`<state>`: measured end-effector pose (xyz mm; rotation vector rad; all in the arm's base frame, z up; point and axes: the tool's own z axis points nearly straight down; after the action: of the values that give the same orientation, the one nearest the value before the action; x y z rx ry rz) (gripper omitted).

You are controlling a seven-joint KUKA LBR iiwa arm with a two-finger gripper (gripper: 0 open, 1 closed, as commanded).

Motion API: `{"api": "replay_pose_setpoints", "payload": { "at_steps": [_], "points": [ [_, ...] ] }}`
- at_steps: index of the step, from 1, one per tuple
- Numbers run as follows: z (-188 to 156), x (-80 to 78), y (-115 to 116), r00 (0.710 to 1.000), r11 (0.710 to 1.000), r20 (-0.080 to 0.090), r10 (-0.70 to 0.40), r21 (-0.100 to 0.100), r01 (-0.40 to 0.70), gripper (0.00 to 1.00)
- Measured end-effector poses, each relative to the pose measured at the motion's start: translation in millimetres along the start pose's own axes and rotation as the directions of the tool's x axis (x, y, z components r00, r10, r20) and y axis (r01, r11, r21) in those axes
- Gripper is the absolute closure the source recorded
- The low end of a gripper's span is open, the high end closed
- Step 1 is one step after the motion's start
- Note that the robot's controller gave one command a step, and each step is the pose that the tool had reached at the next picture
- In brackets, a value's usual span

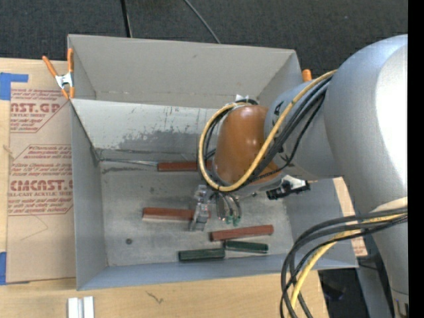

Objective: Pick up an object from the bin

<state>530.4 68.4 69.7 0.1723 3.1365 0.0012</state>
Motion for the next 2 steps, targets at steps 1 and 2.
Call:
{"api": "replay_pose_setpoints", "payload": {
  "at_steps": [1, 2],
  "points": [
    [-95.1, -31.4, -15.7, 1.000, 1.000, 0.001, 0.002, -0.001, -0.002, 1.00],
    [-95.1, -31.4, -15.8, 1.000, 1.000, 0.001, 0.002, -0.001, -0.002, 1.00]
  ]
}}
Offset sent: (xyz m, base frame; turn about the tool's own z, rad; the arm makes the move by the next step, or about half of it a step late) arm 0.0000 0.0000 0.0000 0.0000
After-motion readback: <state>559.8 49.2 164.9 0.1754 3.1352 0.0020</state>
